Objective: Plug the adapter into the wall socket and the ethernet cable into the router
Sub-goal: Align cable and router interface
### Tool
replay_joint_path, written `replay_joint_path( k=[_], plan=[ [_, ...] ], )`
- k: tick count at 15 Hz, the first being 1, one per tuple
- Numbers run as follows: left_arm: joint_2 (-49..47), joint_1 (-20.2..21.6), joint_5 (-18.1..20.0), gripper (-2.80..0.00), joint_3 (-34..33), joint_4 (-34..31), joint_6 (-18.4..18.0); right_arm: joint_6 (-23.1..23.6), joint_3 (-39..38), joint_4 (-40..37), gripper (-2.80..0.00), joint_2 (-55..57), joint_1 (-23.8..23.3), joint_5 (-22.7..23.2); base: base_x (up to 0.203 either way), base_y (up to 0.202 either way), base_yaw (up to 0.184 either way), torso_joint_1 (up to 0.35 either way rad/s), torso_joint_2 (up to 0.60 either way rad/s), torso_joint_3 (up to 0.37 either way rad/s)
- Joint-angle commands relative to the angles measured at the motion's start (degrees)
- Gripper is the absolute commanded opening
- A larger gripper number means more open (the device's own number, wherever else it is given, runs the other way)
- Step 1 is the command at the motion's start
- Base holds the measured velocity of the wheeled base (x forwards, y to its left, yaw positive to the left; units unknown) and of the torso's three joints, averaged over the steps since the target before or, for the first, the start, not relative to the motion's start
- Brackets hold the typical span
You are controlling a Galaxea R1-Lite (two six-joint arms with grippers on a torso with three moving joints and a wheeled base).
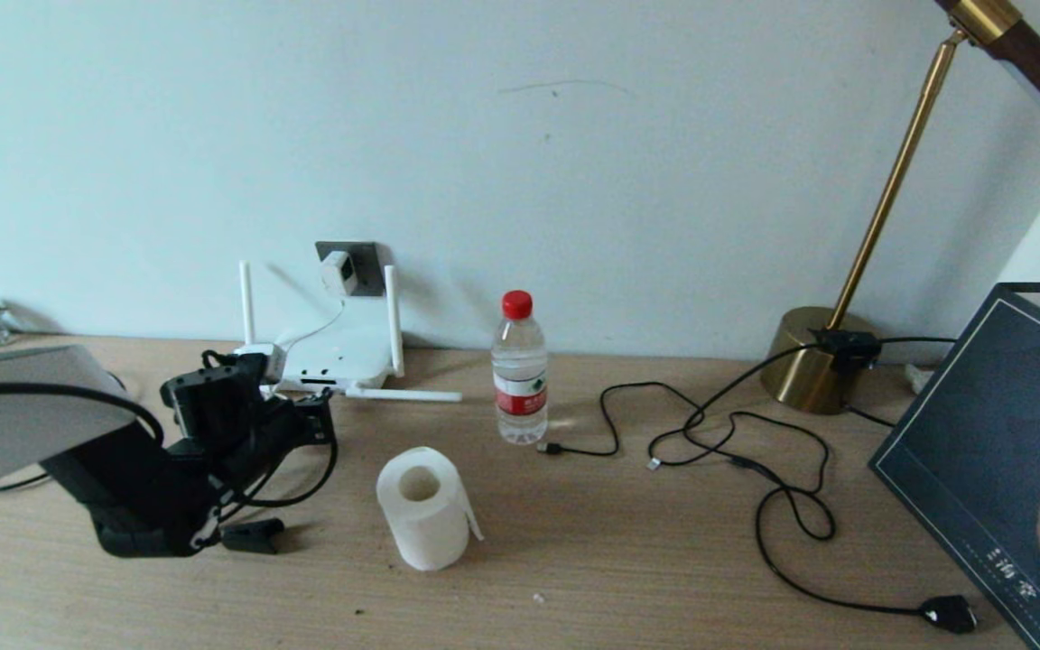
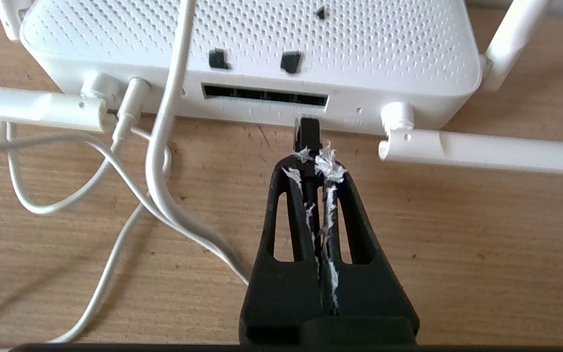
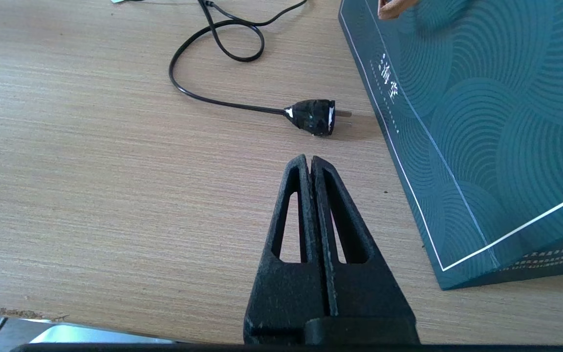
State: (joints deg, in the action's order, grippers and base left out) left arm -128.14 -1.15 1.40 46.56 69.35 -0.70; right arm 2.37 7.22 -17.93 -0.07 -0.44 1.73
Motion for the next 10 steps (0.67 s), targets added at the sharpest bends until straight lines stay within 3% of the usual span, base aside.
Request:
replay_joint_path(
  k=[1, 10],
  plan=[
    [-0.27, 0.00, 0.00, -2.80, 0.29, 0.53, -0.01, 0.02, -0.01, -0.09, -2.80, 0.07, 0.00, 0.03, 0.000, 0.000, 0.000, 0.000, 0.00, 0.000],
    [0.34, -0.61, -0.17, -2.80, -0.24, 0.53, -0.01, 0.09, -0.01, -0.09, -2.80, 0.07, 0.00, 0.03, 0.000, 0.000, 0.000, 0.000, 0.00, 0.000]
  ],
)
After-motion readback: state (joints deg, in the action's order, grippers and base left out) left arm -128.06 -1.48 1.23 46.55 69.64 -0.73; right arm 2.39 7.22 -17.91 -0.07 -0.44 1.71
